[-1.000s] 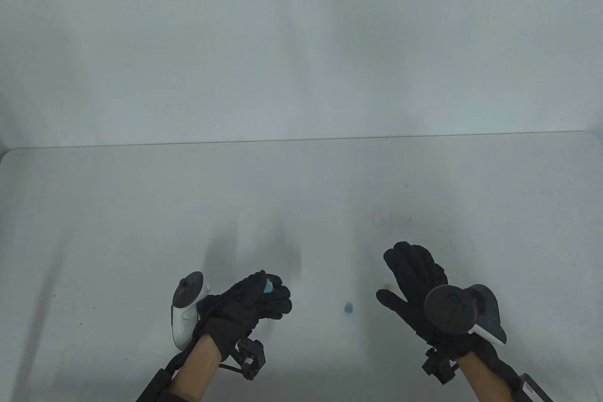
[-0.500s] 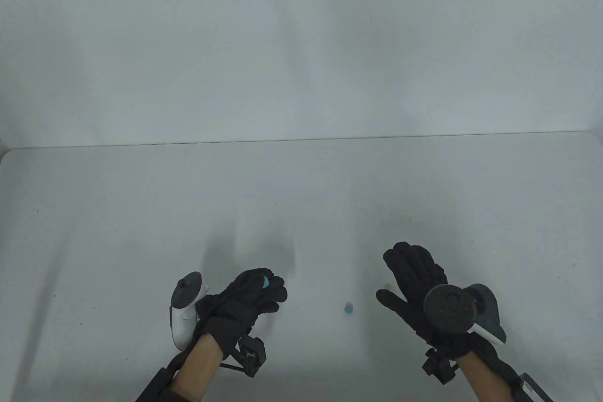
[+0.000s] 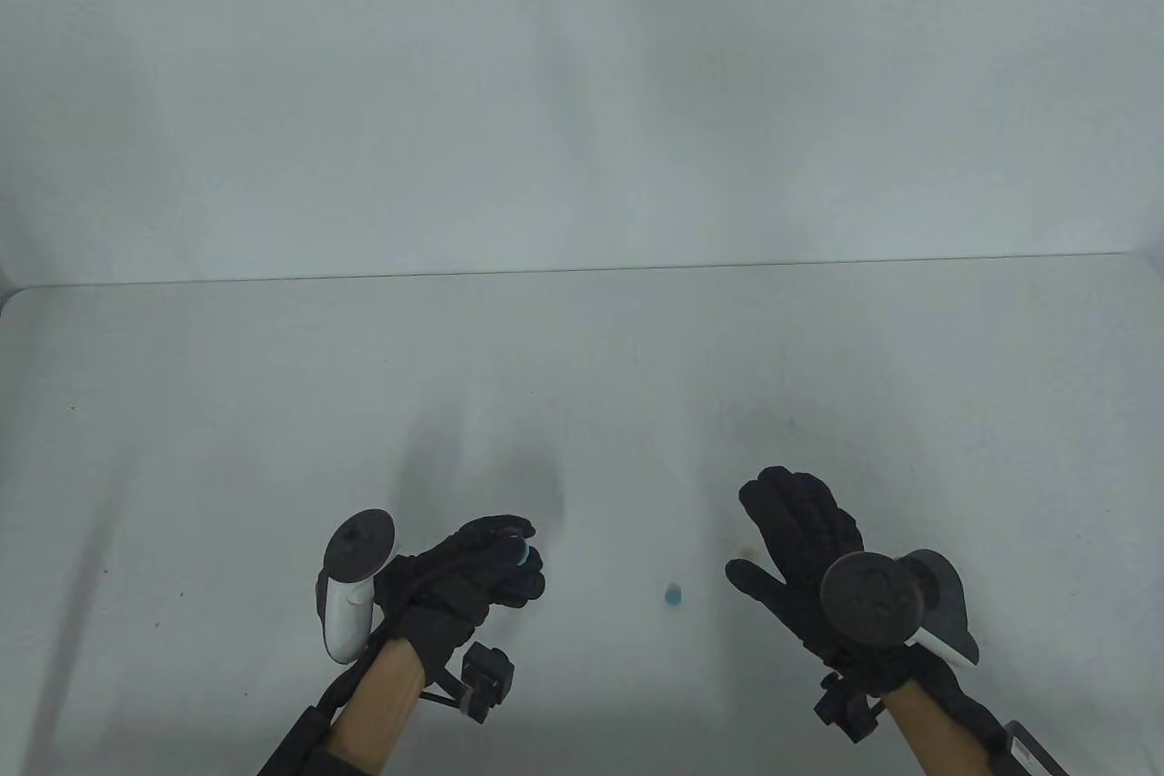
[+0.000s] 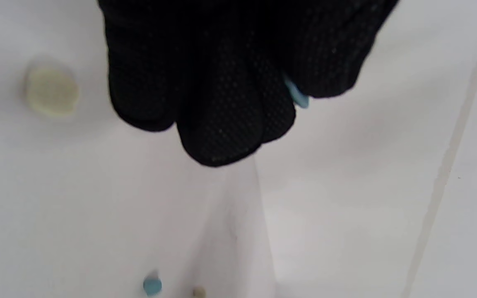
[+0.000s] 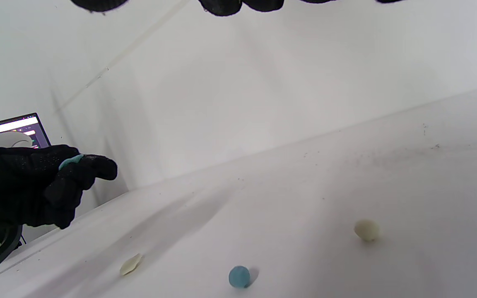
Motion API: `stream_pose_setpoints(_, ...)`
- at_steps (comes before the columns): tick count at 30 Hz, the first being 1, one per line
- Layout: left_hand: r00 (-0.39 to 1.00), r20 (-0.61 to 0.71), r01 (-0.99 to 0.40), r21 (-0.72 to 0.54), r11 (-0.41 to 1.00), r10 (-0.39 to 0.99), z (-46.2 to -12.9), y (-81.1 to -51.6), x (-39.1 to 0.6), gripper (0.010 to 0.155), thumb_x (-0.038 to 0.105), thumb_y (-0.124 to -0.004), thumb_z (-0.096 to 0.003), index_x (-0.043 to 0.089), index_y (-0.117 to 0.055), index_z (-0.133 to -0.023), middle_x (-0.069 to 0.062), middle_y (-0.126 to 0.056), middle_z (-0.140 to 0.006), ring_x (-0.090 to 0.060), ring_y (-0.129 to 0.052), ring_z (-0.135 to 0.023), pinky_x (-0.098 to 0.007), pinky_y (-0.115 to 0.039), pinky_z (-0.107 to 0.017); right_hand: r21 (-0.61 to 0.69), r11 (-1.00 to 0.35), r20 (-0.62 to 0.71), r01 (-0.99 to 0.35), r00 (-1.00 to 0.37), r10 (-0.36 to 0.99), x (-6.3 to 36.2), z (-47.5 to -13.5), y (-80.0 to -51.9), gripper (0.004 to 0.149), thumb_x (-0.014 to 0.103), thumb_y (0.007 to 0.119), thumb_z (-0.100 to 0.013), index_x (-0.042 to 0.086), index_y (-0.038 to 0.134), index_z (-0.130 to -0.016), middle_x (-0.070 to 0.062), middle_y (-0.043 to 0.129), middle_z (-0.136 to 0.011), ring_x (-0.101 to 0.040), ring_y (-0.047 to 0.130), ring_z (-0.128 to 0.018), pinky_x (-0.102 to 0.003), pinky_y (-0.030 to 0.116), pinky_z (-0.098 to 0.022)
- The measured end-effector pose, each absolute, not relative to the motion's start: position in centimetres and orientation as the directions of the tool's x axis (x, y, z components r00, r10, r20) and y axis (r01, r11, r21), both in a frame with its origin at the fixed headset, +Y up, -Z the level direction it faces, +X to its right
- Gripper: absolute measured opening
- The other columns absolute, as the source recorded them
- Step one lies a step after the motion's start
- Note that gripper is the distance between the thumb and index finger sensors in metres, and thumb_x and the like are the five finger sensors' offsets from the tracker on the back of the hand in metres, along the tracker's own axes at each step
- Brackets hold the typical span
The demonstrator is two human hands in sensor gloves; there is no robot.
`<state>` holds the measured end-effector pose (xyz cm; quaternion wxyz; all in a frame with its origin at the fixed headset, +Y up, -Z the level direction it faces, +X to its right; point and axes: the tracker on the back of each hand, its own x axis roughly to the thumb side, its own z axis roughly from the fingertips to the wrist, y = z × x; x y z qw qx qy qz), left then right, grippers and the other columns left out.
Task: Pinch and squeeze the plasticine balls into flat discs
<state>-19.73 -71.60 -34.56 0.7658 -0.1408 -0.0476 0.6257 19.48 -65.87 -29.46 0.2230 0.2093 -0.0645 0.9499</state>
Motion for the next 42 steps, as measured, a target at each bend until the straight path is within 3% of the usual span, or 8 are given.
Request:
stream_pose_setpoints(3, 0.250, -0.096, -0.938, -0.271, 0.217, 0.963, -34.8, -71.1, -19.9, 0.053, 0.031, -0.083, -0.0490, 0.004, -0.077, -0.093, -0.003, -0.097, -0.074, -0.019, -0.110, -0.059, -0.038, -0.091, -0.054, -0.036, -0.891, 0.432, -0.452, -0.812, 0.394, 19.5, -29.4, -65.8, 0.076, 0.061, 0.051, -0.058, 0.013, 0.039, -0.116, -0.017, 0.034, -0.122, -0.053, 0.039, -0.109, -0.074, 0.047, -0.069)
stream_pose_setpoints(10, 0.261, -0.139, -0.943, -0.250, 0.221, 0.955, -35.6, -70.4, -19.6, 0.046, 0.026, -0.076, -0.0533, 0.007, -0.078, -0.095, -0.010, -0.094, -0.082, -0.028, -0.106, -0.065, -0.044, -0.086, -0.057, -0.046, -0.890, 0.436, -0.454, -0.811, 0.391, 19.5, -29.3, -65.8, 0.076, 0.061, 0.052, -0.058, 0.013, 0.039, -0.116, -0.017, 0.034, -0.122, -0.053, 0.039, -0.109, -0.074, 0.047, -0.069)
stream_pose_setpoints(14, 0.299, -0.179, -0.927, -0.289, 0.241, 0.937, -36.2, -70.3, -18.8, 0.044, 0.031, -0.078, -0.0528, 0.015, -0.084, -0.093, -0.016, -0.084, -0.094, -0.036, -0.095, -0.077, -0.052, -0.077, -0.062, -0.045, -0.889, 0.436, -0.455, -0.810, 0.393, 19.5, -29.2, -65.8, 0.076, 0.061, 0.051, -0.058, 0.013, 0.039, -0.116, -0.017, 0.034, -0.122, -0.053, 0.039, -0.109, -0.074, 0.047, -0.069)
stream_pose_setpoints(20, 0.470, -0.136, -0.858, -0.304, 0.414, 0.872, -37.6, -70.0, -17.3, 0.044, 0.029, -0.080, -0.0513, 0.008, -0.086, -0.090, -0.008, -0.096, -0.075, -0.025, -0.106, -0.060, -0.045, -0.085, -0.055, -0.046, -0.889, 0.436, -0.455, -0.810, 0.392, 19.5, -29.2, -65.8, 0.076, 0.061, 0.052, -0.058, 0.013, 0.039, -0.116, -0.017, 0.034, -0.122, -0.053, 0.039, -0.109, -0.074, 0.047, -0.069)
stream_pose_setpoints(27, 0.556, -0.120, -0.807, -0.314, 0.500, 0.822, -39.3, -70.4, -15.7, 0.046, 0.026, -0.079, -0.0521, 0.007, -0.084, -0.093, -0.010, -0.096, -0.080, -0.028, -0.105, -0.066, -0.046, -0.084, -0.058, -0.048, -0.889, 0.444, -0.456, -0.807, 0.390, 19.4, -29.1, -65.8, 0.076, 0.061, 0.052, -0.058, 0.013, 0.039, -0.116, -0.017, 0.034, -0.122, -0.053, 0.039, -0.109, -0.074, 0.047, -0.069)
stream_pose_setpoints(37, 0.822, -0.048, -0.531, -0.421, 0.735, 0.567, -41.3, -72.0, -13.0, 0.045, 0.026, -0.078, -0.0527, 0.011, -0.084, -0.095, -0.017, -0.086, -0.091, -0.035, -0.096, -0.075, -0.053, -0.076, -0.062, -0.026, -0.894, 0.440, -0.448, -0.808, 0.393, 19.3, -29.3, -66.0, 0.076, 0.061, 0.052, -0.058, 0.013, 0.039, -0.116, -0.017, 0.034, -0.122, -0.053, 0.039, -0.109, -0.074, 0.047, -0.069)
stream_pose_setpoints(42, 0.877, 0.002, -0.430, -0.440, 0.788, 0.480, -41.8, -73.0, -11.7, 0.045, 0.025, -0.079, -0.0515, 0.007, -0.086, -0.092, -0.010, -0.095, -0.079, -0.027, -0.103, -0.064, -0.048, -0.082, -0.058, -0.010, -0.892, 0.436, -0.452, -0.805, 0.403, 19.3, -29.4, -66.0, 0.076, 0.061, 0.052, -0.058, 0.013, 0.039, -0.116, -0.017, 0.034, -0.122, -0.053, 0.039, -0.109, -0.074, 0.048, -0.069)
